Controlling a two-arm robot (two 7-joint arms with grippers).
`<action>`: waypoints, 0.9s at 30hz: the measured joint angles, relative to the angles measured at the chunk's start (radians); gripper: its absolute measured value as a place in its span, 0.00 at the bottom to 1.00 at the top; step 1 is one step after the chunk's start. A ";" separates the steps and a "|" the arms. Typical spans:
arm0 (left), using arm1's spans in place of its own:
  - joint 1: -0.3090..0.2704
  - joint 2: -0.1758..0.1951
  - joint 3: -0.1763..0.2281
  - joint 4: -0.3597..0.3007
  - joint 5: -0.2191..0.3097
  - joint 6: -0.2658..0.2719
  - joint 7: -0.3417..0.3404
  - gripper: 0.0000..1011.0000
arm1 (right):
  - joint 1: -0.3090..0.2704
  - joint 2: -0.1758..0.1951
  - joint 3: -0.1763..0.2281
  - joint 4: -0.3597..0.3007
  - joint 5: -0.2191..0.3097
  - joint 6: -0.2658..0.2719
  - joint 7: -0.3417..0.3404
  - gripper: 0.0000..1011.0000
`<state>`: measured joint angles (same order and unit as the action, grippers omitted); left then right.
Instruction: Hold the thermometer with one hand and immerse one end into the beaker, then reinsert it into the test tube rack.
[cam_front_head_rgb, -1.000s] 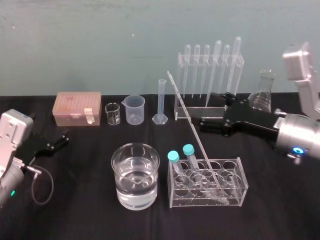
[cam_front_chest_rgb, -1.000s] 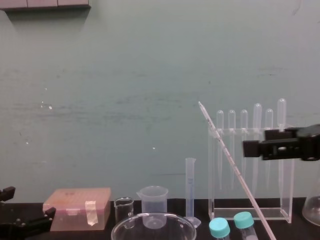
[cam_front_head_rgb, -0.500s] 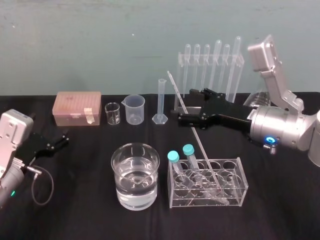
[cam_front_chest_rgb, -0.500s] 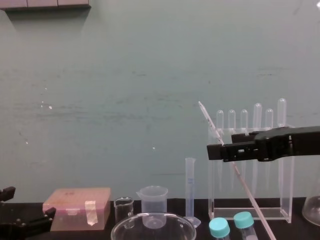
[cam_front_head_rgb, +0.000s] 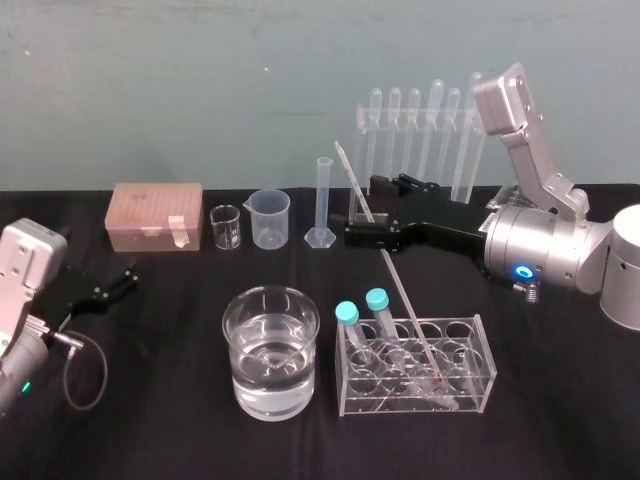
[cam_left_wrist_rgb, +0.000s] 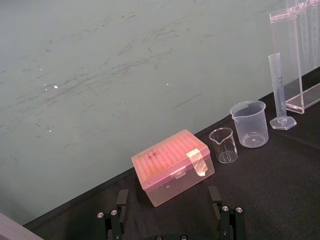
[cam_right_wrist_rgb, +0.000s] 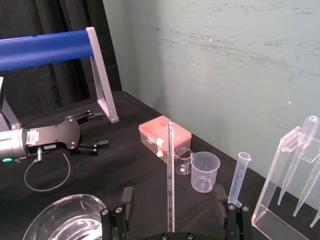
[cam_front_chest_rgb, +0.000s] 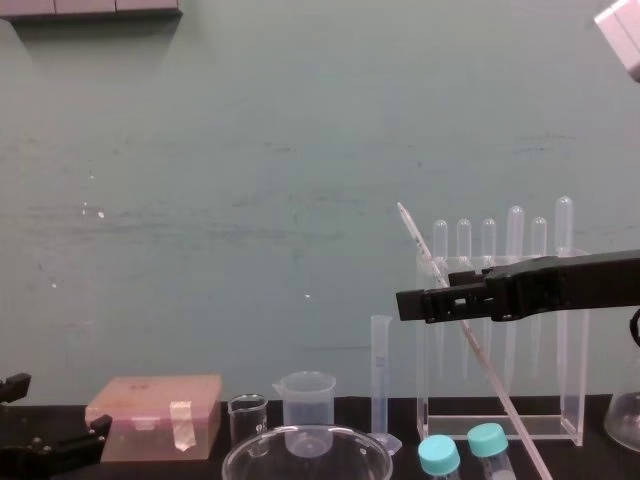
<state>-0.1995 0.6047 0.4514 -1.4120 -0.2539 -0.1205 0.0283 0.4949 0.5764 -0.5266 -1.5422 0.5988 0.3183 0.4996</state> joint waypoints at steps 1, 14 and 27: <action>0.000 0.000 0.000 0.000 0.000 0.000 0.000 1.00 | 0.000 0.000 0.000 0.000 0.000 0.000 0.000 0.99; 0.000 0.000 0.000 0.000 0.000 0.000 0.000 1.00 | -0.002 0.001 0.002 0.000 0.000 -0.002 0.001 0.88; 0.000 0.000 0.000 0.000 0.000 0.000 0.000 1.00 | -0.003 0.002 0.003 -0.001 0.001 -0.004 0.002 0.48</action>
<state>-0.1995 0.6047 0.4514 -1.4120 -0.2539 -0.1206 0.0283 0.4922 0.5787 -0.5239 -1.5431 0.5997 0.3144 0.5017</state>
